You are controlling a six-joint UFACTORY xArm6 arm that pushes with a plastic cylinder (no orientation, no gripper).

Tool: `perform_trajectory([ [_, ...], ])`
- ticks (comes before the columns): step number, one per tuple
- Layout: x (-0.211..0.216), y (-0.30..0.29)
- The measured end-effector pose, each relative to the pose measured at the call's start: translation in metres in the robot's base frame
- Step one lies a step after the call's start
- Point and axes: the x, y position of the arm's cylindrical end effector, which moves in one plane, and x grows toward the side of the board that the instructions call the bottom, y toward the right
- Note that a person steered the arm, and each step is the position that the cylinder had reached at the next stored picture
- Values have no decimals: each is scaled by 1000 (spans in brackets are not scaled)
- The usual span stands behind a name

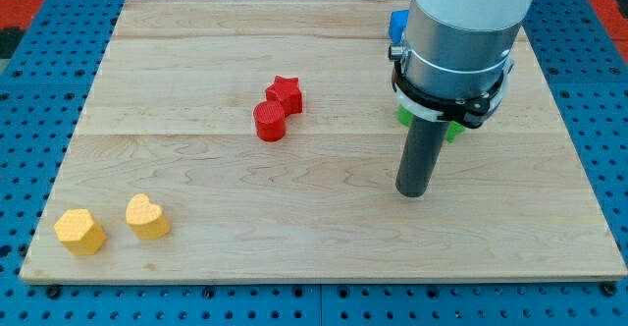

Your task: Point at the red star

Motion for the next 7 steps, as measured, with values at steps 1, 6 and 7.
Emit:
perform_trajectory([
  [1, -1, 0],
  [6, -150, -187],
  [7, -135, -188],
])
